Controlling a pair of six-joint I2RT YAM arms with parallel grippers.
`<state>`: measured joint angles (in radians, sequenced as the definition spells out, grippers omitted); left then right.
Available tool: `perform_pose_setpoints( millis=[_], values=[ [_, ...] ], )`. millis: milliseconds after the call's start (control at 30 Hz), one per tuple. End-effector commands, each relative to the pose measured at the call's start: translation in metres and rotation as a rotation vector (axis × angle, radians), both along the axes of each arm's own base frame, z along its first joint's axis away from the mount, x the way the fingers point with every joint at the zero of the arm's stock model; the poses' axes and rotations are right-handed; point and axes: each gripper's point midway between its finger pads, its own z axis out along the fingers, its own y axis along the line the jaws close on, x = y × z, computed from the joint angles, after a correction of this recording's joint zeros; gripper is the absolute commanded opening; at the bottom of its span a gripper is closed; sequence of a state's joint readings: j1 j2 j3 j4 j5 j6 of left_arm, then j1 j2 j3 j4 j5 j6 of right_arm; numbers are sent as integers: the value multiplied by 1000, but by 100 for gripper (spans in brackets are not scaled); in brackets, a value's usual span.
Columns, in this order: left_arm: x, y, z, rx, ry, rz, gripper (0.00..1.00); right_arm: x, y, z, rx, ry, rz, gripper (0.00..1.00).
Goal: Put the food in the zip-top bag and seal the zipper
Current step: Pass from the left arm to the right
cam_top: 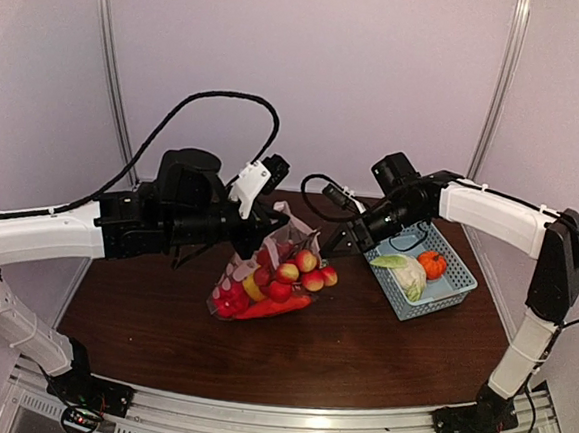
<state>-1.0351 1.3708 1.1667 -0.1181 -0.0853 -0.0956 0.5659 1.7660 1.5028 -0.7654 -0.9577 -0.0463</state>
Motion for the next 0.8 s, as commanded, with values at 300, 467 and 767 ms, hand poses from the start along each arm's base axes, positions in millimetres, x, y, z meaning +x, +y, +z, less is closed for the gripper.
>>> perform_pose_setpoints(
  millis=[300, 467, 767],
  values=[
    [-3, -9, 34, -164, -37, -33, 0, 4, 33, 3, -5, -28, -11, 36],
    [2, -3, 27, -151, -22, 14, 0, 30, 17, 9, -71, -81, -110, 13],
    [32, 38, 16, -174, -22, 308, 50, 71, -1, 116, 2, -350, -179, 0]
  ],
)
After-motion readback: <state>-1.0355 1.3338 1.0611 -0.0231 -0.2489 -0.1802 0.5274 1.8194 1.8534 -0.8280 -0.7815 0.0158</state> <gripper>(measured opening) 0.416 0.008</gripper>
